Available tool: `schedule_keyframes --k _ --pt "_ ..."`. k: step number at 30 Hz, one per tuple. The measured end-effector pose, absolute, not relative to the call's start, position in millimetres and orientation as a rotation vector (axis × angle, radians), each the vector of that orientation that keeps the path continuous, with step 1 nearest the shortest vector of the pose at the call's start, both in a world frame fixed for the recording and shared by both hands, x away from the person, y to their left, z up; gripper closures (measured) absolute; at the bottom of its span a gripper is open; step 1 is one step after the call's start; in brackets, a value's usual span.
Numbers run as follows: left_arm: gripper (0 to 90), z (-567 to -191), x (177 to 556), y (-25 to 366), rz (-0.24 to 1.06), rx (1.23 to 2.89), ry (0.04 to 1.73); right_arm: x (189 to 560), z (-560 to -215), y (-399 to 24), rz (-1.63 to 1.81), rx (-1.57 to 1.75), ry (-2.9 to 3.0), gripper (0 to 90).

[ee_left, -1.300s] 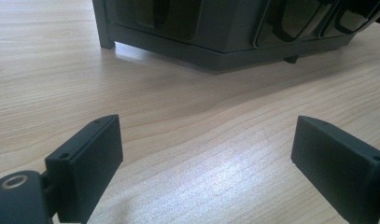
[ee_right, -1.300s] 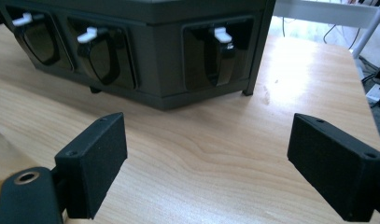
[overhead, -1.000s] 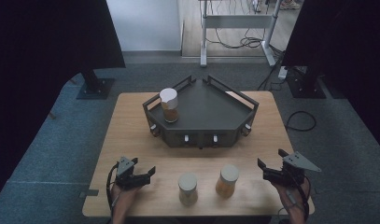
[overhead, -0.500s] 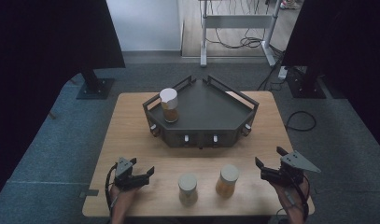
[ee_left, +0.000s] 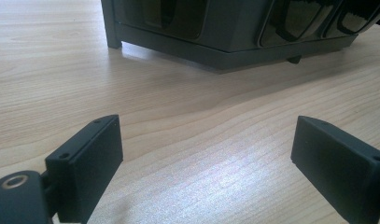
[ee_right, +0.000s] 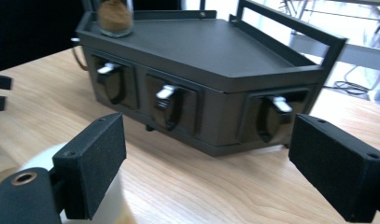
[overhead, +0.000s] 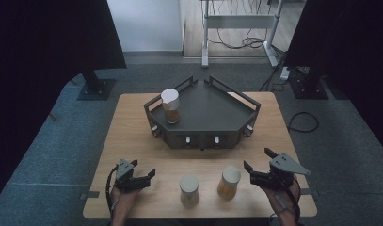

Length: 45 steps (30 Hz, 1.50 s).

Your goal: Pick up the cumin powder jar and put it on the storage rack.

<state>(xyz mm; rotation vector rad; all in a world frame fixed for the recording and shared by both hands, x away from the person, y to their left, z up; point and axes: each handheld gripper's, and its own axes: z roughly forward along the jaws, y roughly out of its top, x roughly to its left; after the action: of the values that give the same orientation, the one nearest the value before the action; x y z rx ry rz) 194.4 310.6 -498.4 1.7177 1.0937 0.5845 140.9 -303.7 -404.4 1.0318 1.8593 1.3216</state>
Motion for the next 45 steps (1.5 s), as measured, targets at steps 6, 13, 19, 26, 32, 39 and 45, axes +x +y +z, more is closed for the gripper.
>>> schedule_keyframes --k 6,13,19,26,32,39,45 --pt "8.4 -498 195 310 0.583 1.724 1.091 140 -402 -297 1.338 1.009 1.879 11.3" --pt "8.3 -498 195 311 0.578 1.718 1.093 138 -402 -291 1.351 0.996 1.878 11.6" --pt "8.4 -498 195 311 0.58 1.723 1.091 138 -401 -287 1.357 0.985 1.886 11.8" --pt "8.4 -498 195 311 0.58 1.723 1.091 138 -400 -281 1.349 0.966 1.911 12.2" --pt "8.3 -498 195 311 0.579 1.724 1.09 137 -399 -278 1.353 0.953 1.914 13.0" --pt "8.3 -498 195 310 0.58 1.728 1.09 136 -399 -275 1.376 0.948 1.907 13.0" --pt "8.4 -498 195 311 0.579 1.725 1.091 136 -399 -271 1.382 0.94 1.909 13.2"
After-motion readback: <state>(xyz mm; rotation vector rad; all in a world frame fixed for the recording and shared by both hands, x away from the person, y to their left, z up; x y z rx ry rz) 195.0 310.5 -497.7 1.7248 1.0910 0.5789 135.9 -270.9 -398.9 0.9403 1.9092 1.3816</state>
